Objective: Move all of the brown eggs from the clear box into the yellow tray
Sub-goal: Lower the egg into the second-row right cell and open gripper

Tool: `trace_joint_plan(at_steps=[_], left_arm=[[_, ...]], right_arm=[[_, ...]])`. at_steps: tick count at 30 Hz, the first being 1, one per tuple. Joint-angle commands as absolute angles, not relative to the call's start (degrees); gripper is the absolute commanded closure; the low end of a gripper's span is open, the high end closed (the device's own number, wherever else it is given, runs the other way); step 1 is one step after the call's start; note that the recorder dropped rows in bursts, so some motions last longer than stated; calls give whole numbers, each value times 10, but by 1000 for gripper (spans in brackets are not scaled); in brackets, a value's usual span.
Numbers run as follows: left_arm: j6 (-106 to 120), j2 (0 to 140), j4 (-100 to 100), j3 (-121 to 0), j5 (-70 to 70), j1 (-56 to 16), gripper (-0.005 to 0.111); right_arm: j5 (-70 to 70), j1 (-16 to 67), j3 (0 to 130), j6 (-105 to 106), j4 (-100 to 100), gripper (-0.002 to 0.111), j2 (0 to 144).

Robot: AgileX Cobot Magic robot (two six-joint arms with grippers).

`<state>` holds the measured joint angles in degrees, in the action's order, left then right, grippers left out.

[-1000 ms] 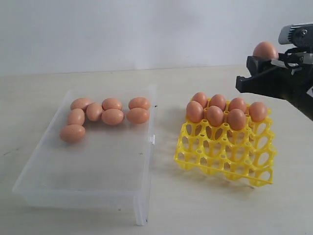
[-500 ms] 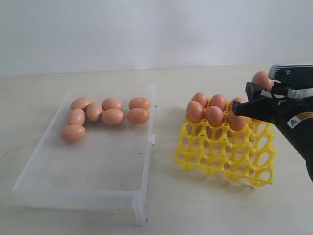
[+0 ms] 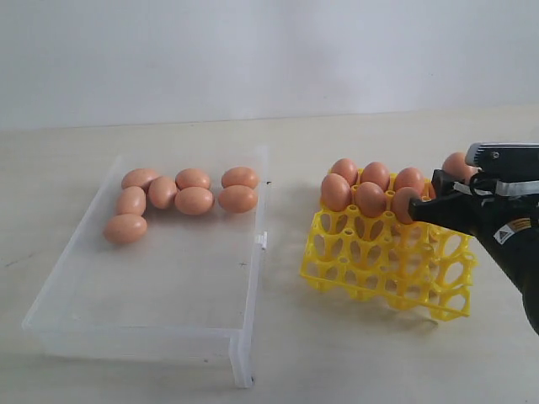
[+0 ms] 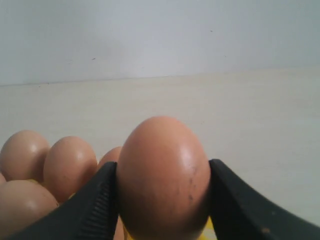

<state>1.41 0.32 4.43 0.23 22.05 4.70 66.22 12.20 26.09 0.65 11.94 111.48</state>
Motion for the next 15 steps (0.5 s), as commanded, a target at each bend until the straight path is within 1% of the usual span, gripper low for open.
trace_joint_plan(at_steps=[1, 15], left_arm=[[13, 0, 40, 0, 217, 44, 107], [13, 0, 40, 0, 217, 44, 107]], right_arm=[[689, 118, 262, 4, 114, 108, 1127], [687, 115, 307, 20, 114, 108, 1187]])
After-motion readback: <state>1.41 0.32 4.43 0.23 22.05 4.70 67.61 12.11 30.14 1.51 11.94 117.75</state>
